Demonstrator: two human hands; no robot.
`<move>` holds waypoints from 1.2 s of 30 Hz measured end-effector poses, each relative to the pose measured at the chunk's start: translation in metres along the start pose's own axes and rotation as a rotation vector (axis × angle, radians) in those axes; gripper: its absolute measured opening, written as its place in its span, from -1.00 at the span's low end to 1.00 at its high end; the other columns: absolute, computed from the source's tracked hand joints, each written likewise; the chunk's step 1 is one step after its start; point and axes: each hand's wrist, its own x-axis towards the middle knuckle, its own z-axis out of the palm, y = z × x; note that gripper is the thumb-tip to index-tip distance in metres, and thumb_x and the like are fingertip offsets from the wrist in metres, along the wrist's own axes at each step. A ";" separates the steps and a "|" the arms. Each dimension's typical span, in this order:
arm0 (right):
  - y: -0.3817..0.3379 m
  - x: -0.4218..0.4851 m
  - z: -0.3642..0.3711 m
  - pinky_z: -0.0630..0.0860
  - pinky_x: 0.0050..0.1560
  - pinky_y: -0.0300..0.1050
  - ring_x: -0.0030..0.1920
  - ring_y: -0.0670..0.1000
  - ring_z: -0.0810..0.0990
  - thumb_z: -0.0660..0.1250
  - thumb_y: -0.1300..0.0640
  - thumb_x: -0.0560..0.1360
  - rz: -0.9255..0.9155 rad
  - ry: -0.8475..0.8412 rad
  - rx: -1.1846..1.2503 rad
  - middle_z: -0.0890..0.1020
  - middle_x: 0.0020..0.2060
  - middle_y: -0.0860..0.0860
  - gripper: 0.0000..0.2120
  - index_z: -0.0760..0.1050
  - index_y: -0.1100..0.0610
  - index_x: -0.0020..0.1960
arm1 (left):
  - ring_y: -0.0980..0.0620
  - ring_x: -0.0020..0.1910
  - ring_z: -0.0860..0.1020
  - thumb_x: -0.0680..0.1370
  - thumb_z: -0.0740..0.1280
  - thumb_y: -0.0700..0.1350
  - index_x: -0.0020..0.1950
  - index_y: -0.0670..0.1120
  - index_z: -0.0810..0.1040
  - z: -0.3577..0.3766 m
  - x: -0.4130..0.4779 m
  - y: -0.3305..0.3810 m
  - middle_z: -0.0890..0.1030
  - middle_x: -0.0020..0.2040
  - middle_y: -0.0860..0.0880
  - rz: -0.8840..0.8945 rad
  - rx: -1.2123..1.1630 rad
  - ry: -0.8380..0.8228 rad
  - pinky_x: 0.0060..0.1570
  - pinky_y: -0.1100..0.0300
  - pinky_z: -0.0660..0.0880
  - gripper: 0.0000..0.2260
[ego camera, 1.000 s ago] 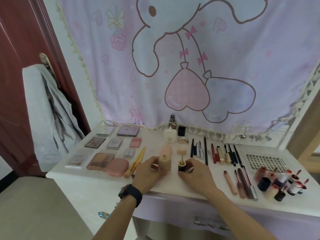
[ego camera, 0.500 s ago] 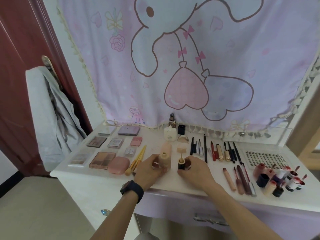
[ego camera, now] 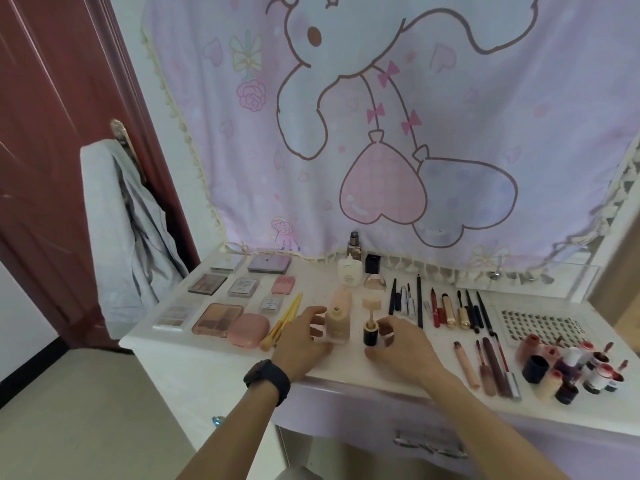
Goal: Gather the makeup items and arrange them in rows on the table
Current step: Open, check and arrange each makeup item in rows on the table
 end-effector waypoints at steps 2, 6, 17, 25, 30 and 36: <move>0.008 -0.007 -0.003 0.50 0.15 -0.18 0.09 -0.13 0.56 0.50 0.01 0.47 -0.015 0.036 0.050 0.57 0.21 -0.11 -0.44 0.43 0.03 0.42 | 0.17 0.01 0.58 0.44 0.51 -0.15 0.37 0.09 0.42 -0.007 -0.001 -0.003 0.58 0.12 0.15 0.012 0.019 0.021 0.03 0.24 0.57 -0.45; 0.029 -0.028 -0.008 0.49 0.24 -0.17 0.14 -0.19 0.52 0.42 0.01 0.55 -0.057 0.206 0.049 0.56 0.20 -0.17 -0.56 0.45 -0.01 0.40 | 0.19 -0.01 0.58 0.46 0.51 -0.13 0.31 0.08 0.49 -0.022 -0.004 -0.011 0.58 0.07 0.17 0.019 0.037 0.093 0.05 0.21 0.57 -0.54; 0.064 -0.094 0.023 0.09 0.47 -0.08 0.55 0.02 0.24 0.08 -0.44 0.50 -0.112 0.299 -0.241 0.32 0.55 0.01 -0.18 0.23 0.07 0.57 | -0.20 0.36 0.30 0.51 0.31 0.00 0.31 0.06 0.52 -0.064 -0.018 -0.042 0.43 0.30 -0.18 -0.286 0.345 0.401 0.26 -0.09 0.43 -0.64; 0.065 -0.105 0.035 0.32 0.44 0.14 0.44 0.23 0.41 0.24 -0.29 0.52 -0.139 0.394 -0.329 0.45 0.44 0.22 -0.20 0.29 0.28 0.52 | -0.22 0.32 0.31 0.51 0.36 0.06 0.39 0.08 0.45 -0.058 -0.033 -0.058 0.43 0.28 -0.23 -0.325 0.334 0.341 0.27 -0.04 0.37 -0.56; 0.070 -0.106 0.037 0.32 0.46 0.12 0.45 0.20 0.40 0.14 -0.31 0.55 -0.196 0.418 -0.388 0.45 0.44 0.22 -0.21 0.31 0.29 0.52 | -0.24 0.27 0.35 0.52 0.34 -0.03 0.38 0.06 0.45 -0.055 -0.034 -0.056 0.48 0.20 -0.25 -0.325 0.342 0.367 0.18 -0.02 0.38 -0.58; 0.074 -0.105 0.040 0.26 0.53 0.14 0.52 0.18 0.35 0.06 -0.28 0.60 -0.214 0.392 -0.479 0.39 0.50 0.19 -0.25 0.35 0.29 0.52 | -0.23 0.28 0.38 0.51 0.32 -0.02 0.38 0.09 0.43 -0.055 -0.039 -0.054 0.48 0.23 -0.21 -0.318 0.341 0.345 0.25 -0.09 0.43 -0.58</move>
